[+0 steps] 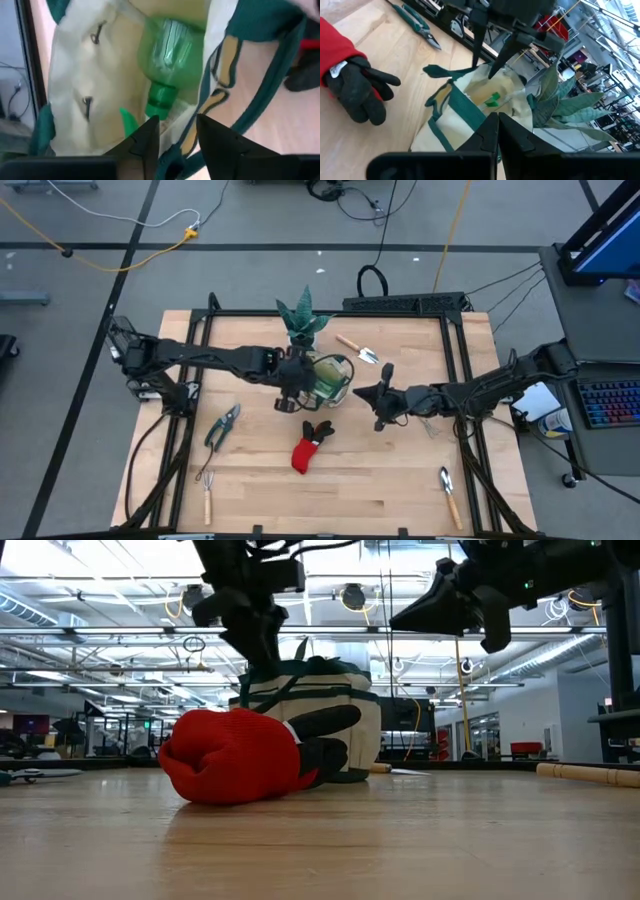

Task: Pick & Place Garden tools in Gardening bag
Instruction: Adjust the gardening bag

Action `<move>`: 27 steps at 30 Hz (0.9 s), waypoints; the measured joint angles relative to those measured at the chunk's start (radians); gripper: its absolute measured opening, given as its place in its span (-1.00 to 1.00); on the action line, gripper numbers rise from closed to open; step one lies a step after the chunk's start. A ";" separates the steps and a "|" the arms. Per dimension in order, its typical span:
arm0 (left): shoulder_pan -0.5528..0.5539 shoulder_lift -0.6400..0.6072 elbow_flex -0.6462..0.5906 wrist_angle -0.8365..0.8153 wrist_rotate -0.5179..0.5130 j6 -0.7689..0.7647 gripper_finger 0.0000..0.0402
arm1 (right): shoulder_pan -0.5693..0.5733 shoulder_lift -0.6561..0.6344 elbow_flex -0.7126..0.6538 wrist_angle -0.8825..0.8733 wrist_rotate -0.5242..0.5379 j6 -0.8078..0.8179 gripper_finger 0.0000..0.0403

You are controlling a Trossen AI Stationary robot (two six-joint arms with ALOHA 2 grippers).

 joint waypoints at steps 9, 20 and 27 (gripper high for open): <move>-0.001 0.005 0.000 0.016 0.077 -0.008 -0.87 | 0.000 0.000 -0.001 0.009 0.000 -0.001 -1.00; -0.006 0.005 0.000 0.153 0.185 -0.169 -0.97 | 0.000 0.001 -0.001 0.011 0.000 -0.001 -1.00; -0.009 0.006 0.000 0.187 0.181 -0.284 -0.90 | 0.000 0.001 -0.001 0.011 0.000 0.000 -1.00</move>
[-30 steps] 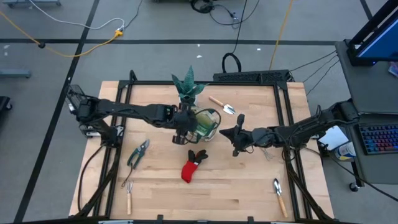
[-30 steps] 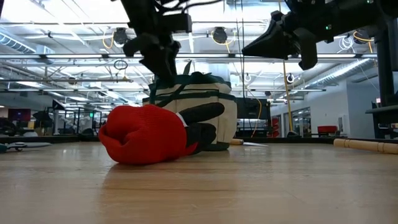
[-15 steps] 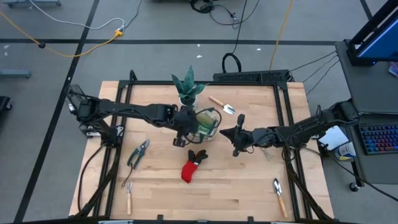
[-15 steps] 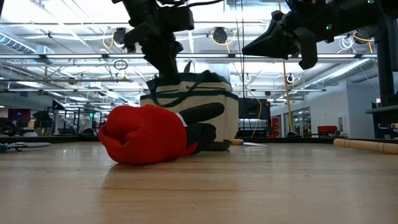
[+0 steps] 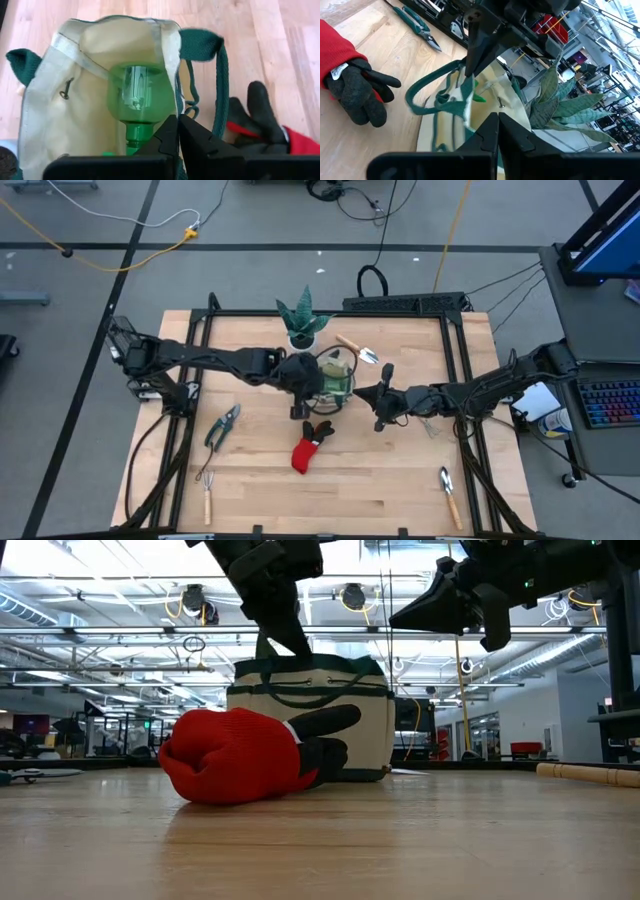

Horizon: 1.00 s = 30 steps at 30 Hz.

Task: Pick & Place Garden tools in Gardening bag
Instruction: Adjust the gardening bag, then put the top brown trowel into the gardening bag

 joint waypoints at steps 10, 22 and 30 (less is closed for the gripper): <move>-0.022 0.006 0.000 0.063 -0.002 -0.022 -0.92 | 0.000 0.000 0.000 0.000 0.000 0.000 -1.00; -0.022 0.006 0.001 0.066 -0.004 -0.045 -0.77 | 0.000 0.000 0.000 0.000 0.000 0.000 -1.00; -0.022 0.006 0.001 0.065 -0.004 -0.029 -0.77 | 0.000 0.000 0.001 0.000 0.000 0.000 -1.00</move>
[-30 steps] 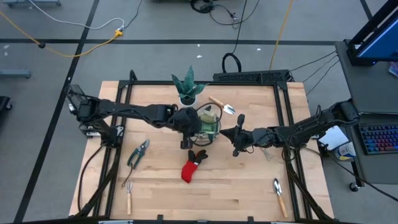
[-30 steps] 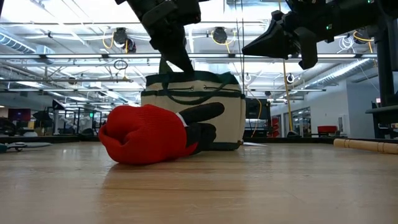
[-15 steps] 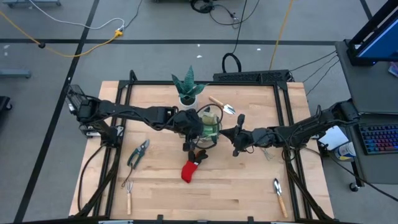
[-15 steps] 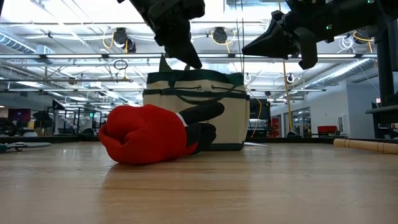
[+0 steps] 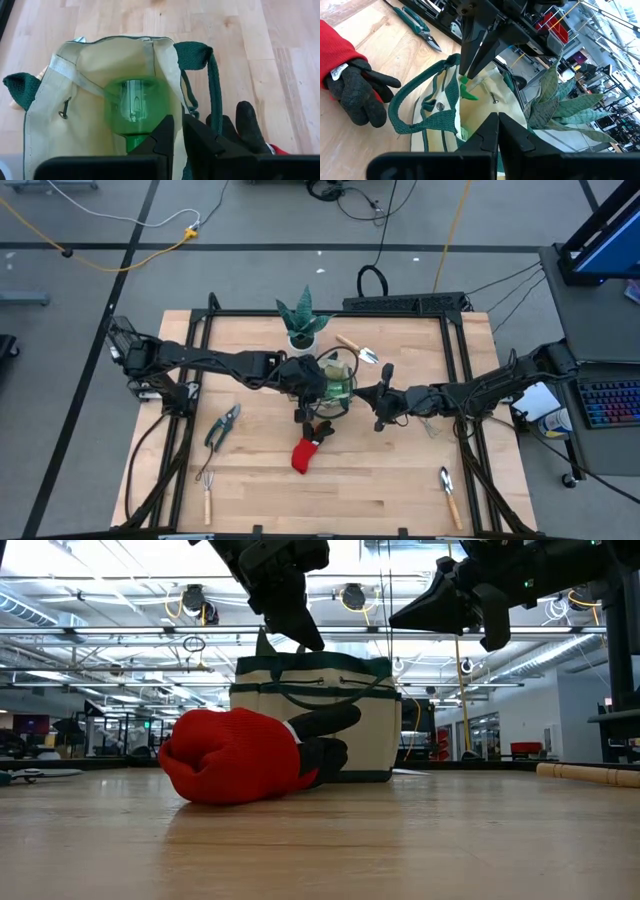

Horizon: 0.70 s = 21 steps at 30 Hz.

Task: Pick & Place Garden tools in Gardening bag
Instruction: Put the top brown trowel into the gardening bag

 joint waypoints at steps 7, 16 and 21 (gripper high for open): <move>0.001 0.000 0.000 -0.001 0.000 0.015 -0.77 | 0.000 0.000 0.000 0.000 0.000 0.000 -0.91; 0.003 0.000 0.000 -0.035 0.000 -0.078 -0.77 | 0.000 0.000 0.000 0.004 0.000 0.093 -0.63; 0.019 0.000 0.000 -0.047 -0.001 -0.138 -0.77 | 0.000 0.000 0.000 0.003 0.000 0.107 -0.53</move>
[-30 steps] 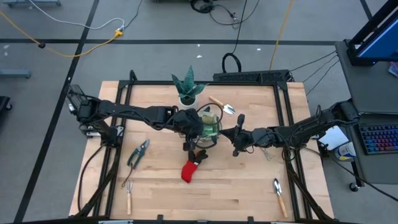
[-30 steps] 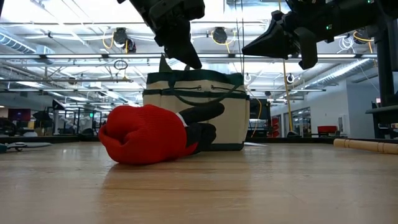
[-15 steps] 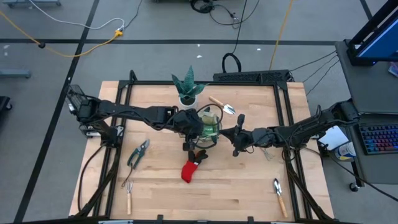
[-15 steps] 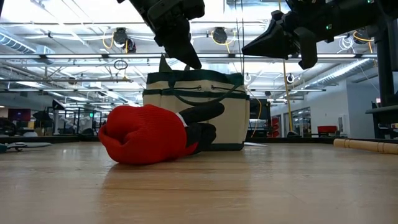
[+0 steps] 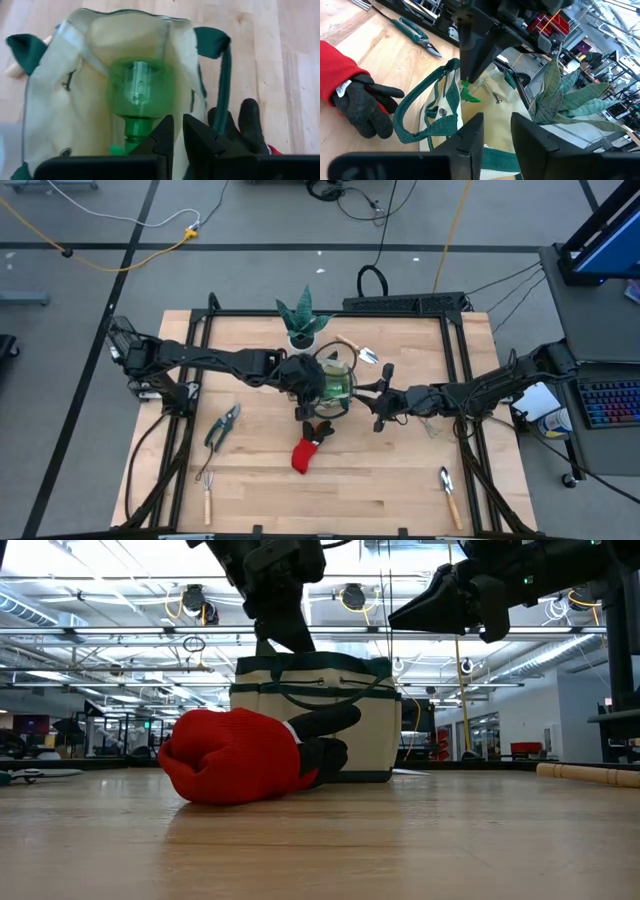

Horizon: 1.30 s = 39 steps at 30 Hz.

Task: Pick & Place Garden tools in Gardening bag
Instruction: Put the top brown trowel into the gardening bag

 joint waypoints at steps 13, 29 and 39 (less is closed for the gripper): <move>0.016 0.000 0.000 0.000 0.001 0.126 -0.77 | 0.000 0.000 0.000 -0.004 0.000 -0.002 -0.53; 0.016 0.000 0.000 0.002 -0.041 0.172 -0.35 | 0.000 0.000 0.000 -0.004 0.000 -0.003 -0.53; 0.004 -0.053 0.001 -0.004 -0.111 0.150 -0.09 | 0.000 0.000 0.000 -0.016 0.000 0.029 -0.41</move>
